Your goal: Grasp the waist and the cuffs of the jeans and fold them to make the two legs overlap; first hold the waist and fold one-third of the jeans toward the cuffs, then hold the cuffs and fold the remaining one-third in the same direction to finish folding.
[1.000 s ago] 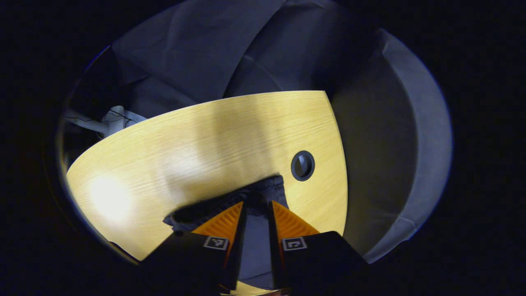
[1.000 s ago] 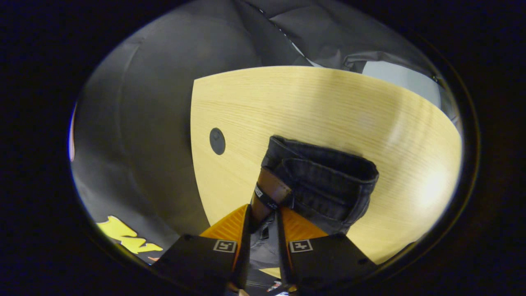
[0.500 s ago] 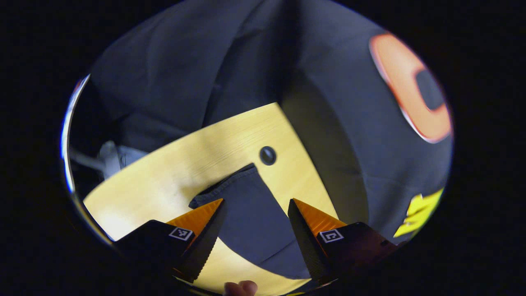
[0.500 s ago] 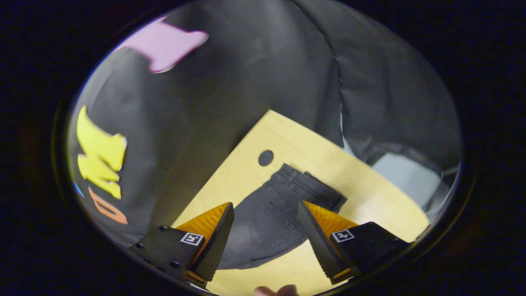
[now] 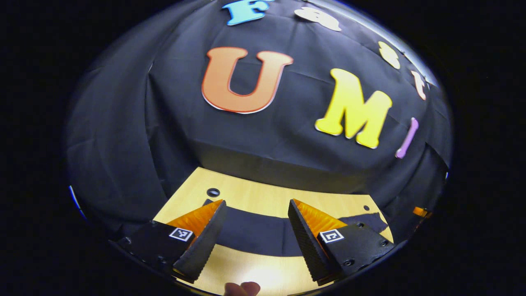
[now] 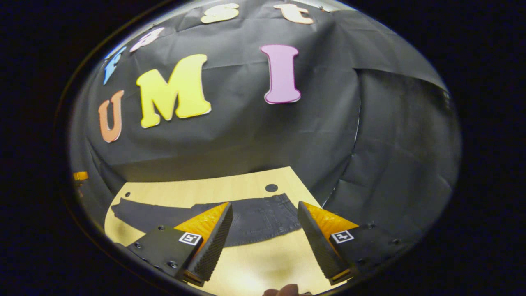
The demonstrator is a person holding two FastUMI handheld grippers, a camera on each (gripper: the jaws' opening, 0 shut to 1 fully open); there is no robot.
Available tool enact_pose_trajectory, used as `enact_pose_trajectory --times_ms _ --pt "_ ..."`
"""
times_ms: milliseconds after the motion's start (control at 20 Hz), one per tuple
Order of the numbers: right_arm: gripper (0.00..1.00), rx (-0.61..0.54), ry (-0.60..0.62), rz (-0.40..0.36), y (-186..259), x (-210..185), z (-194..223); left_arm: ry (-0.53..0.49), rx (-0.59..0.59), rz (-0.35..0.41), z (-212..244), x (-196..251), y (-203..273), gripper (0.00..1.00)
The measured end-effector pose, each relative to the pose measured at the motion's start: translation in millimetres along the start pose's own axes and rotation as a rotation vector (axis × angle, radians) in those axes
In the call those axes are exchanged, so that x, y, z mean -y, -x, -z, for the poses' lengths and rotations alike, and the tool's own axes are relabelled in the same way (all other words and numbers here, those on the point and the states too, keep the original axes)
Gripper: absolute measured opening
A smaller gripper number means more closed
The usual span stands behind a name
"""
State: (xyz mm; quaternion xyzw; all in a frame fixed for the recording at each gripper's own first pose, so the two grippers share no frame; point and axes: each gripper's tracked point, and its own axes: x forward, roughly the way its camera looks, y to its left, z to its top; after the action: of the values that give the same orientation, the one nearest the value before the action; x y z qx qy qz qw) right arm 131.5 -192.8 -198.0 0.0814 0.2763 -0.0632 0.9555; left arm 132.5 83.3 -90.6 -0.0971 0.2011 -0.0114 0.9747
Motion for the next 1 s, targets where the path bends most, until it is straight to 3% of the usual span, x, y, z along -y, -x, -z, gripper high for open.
enact_pose_trajectory --times_ms 50,350,400,450,800,1000 --pt "0.92 0.012 -0.015 -0.001 4 -1 2 -0.006 0.007 0.011 10 10 8 0.96" --pt "1.0 -0.106 -0.232 0.046 -28 34 58 -0.013 -0.001 0.014 57 60 49 0.96" --pt "0.93 -0.129 -0.271 0.059 -36 46 65 -0.035 -0.004 0.008 60 63 51 0.96" --pt "0.98 -0.149 -0.296 0.077 -50 57 73 -0.046 -0.009 -0.001 62 65 52 0.96" --pt "0.99 -0.259 -0.421 0.16 -161 113 126 -0.011 -0.105 -0.066 91 82 45 0.96" --pt "0.98 -0.292 -0.478 0.157 -198 117 136 -0.006 -0.154 -0.12 100 76 40 0.96"
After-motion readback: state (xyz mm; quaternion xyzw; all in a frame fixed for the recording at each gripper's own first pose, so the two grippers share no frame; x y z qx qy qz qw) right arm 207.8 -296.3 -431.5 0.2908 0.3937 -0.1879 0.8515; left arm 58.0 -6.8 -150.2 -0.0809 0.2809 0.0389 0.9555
